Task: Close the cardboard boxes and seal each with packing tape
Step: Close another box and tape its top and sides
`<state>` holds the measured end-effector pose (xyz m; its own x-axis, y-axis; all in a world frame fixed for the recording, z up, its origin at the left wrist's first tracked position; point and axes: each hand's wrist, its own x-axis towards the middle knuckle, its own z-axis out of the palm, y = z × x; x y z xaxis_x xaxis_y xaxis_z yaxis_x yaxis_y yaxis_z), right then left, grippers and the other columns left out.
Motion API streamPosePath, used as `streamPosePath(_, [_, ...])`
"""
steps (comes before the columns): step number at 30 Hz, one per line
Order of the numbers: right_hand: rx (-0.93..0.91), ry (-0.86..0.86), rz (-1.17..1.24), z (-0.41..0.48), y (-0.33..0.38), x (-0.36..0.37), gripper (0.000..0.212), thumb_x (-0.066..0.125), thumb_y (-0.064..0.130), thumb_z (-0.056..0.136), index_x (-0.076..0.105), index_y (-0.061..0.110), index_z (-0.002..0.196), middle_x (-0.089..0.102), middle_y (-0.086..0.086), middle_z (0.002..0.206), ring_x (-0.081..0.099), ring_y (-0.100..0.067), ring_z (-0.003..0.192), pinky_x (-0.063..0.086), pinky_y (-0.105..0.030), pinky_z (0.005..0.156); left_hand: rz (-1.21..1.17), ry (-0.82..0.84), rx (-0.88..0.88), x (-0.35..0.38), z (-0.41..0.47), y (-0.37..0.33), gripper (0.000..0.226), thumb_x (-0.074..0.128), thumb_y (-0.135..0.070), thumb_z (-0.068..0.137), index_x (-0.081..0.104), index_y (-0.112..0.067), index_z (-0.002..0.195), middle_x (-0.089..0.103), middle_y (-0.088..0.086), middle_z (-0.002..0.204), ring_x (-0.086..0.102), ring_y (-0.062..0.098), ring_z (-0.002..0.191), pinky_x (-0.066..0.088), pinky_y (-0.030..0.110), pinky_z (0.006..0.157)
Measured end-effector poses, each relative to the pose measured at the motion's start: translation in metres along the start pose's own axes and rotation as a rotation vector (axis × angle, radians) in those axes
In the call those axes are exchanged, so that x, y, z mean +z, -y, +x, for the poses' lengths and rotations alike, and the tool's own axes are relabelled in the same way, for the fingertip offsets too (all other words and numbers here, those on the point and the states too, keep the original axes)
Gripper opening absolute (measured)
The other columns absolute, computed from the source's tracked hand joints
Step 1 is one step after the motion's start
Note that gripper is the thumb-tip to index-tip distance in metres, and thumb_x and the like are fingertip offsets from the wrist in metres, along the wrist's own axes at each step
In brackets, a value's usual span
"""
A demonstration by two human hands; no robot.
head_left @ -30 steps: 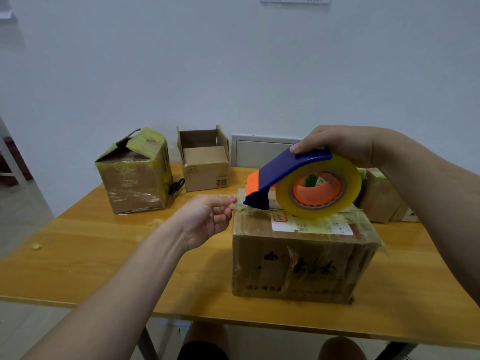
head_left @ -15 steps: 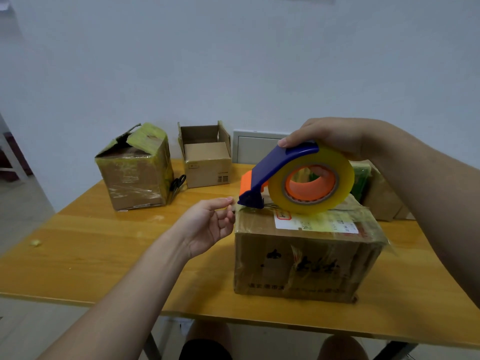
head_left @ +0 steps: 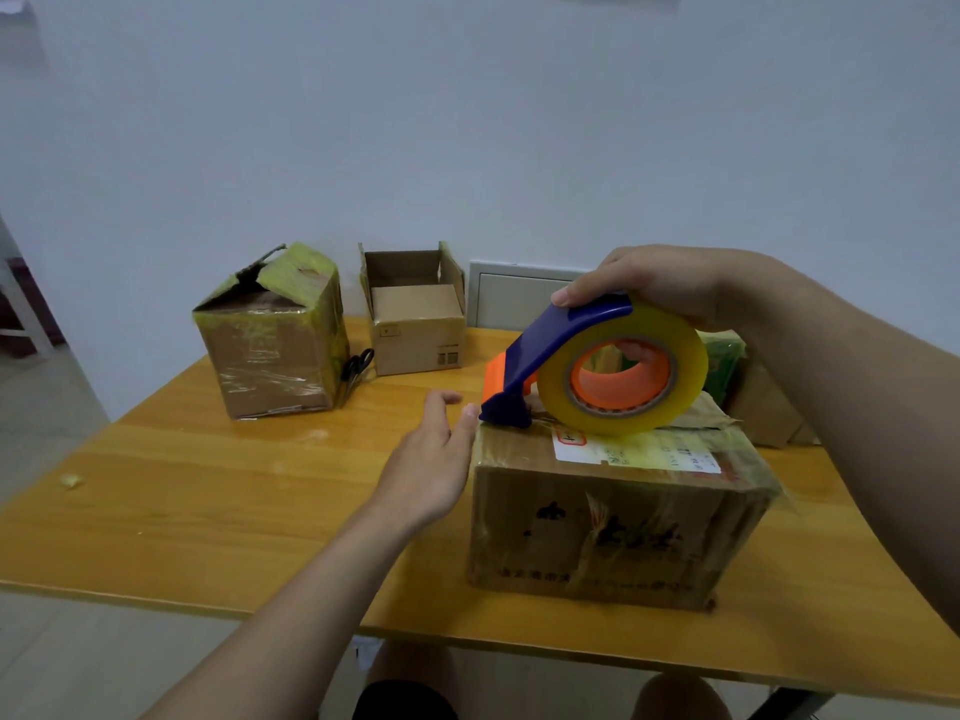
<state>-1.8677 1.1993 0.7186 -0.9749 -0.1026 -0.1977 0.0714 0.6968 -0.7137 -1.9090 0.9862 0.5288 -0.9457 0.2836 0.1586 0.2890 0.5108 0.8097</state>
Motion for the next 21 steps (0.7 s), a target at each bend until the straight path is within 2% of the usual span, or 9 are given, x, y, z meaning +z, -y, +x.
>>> streamPosePath(2, [0.002,-0.012,-0.011,0.001,-0.002,0.000,0.051,0.073,0.060,0.068,0.073,0.018,0.097,0.077,-0.007,0.087,0.069,-0.023,0.073,0.057,-0.035,0.069,-0.029,-0.042,0.029,-0.007,0.011,-0.005,0.051,0.055,-0.017,0.107,0.035,-0.031,0.152,0.063,-0.003,0.114,0.063,0.013,0.105,0.055,0.027,0.077])
streamPosePath(4, [0.025,-0.029,0.016,0.003,-0.004,0.000,0.056,0.078,0.061,0.070,0.072,0.019,0.106,0.078,-0.011,0.097,0.071,-0.028,0.081,0.057,-0.040,0.076,-0.290,-0.092,0.056,-0.012,0.018,-0.017,0.053,0.053,-0.005,0.104,0.042,-0.029,0.151,0.062,-0.005,0.124,0.059,0.014,0.121,0.052,0.023,0.087])
streamPosePath(6, [0.067,-0.044,0.078,0.002,-0.005,0.000,0.050,0.071,0.057,0.077,0.070,0.018,0.108,0.076,-0.014,0.098,0.068,-0.030,0.081,0.056,-0.040,0.075,-0.669,-0.070,0.058,-0.012,0.022,-0.032,0.043,0.053,-0.022,0.105,0.049,-0.029,0.147,0.063,-0.004,0.136,0.056,0.015,0.132,0.049,0.032,0.104])
streamPosePath(9, [0.095,-0.057,0.109,0.002,-0.006,-0.001,0.044,0.064,0.049,0.077,0.067,0.012,0.101,0.070,-0.015,0.084,0.064,-0.027,0.069,0.055,-0.034,0.067,-1.028,0.093,0.026,-0.009,0.025,-0.049,0.063,0.048,-0.058,0.096,0.048,-0.026,0.150,0.060,0.001,0.146,0.057,0.020,0.135,0.048,0.044,0.112])
streamPosePath(11, [0.103,-0.069,0.108,0.002,-0.008,-0.001,0.047,0.063,0.048,0.070,0.066,0.011,0.100,0.070,-0.015,0.084,0.064,-0.027,0.069,0.055,-0.035,0.069,-0.948,0.166,0.066,-0.004,0.021,-0.054,0.069,0.048,-0.067,0.092,0.047,-0.028,0.150,0.061,-0.001,0.144,0.066,0.015,0.123,0.059,0.037,0.097])
streamPosePath(13, [0.084,-0.108,0.095,0.003,-0.009,-0.001,0.040,0.064,0.047,0.077,0.067,0.014,0.098,0.072,-0.015,0.087,0.065,-0.030,0.076,0.054,-0.041,0.077,-0.789,0.166,0.142,0.004,0.015,-0.049,0.067,0.054,-0.059,0.089,0.045,-0.030,0.148,0.060,-0.007,0.136,0.069,-0.002,0.107,0.058,0.019,0.081])
streamPosePath(15, [0.052,-0.158,0.078,0.004,-0.012,0.000,0.027,0.061,0.043,0.089,0.069,0.017,0.094,0.073,-0.017,0.089,0.066,-0.030,0.080,0.056,-0.046,0.085,-0.760,0.175,0.153,0.010,0.014,-0.043,0.072,0.062,-0.048,0.083,0.039,-0.031,0.150,0.055,-0.012,0.135,0.066,-0.011,0.100,0.055,0.012,0.078])
streamPosePath(18, [0.039,-0.172,0.065,0.003,-0.012,0.001,0.023,0.061,0.040,0.093,0.072,0.020,0.095,0.076,-0.012,0.093,0.069,-0.028,0.081,0.056,-0.051,0.094,-0.745,0.308,0.090,0.008,0.016,-0.035,0.085,0.076,-0.039,0.074,0.038,-0.036,0.150,0.058,-0.007,0.137,0.067,0.007,0.112,0.057,0.022,0.085])
streamPosePath(21, [0.043,-0.129,0.012,-0.003,-0.009,-0.005,0.032,0.066,0.050,0.090,0.073,0.023,0.106,0.079,-0.005,0.101,0.075,-0.027,0.091,0.059,-0.047,0.091,-0.686,0.419,0.017,0.003,0.021,-0.027,0.089,0.087,-0.037,0.067,0.045,-0.039,0.145,0.063,0.001,0.136,0.066,0.020,0.120,0.056,0.035,0.096])
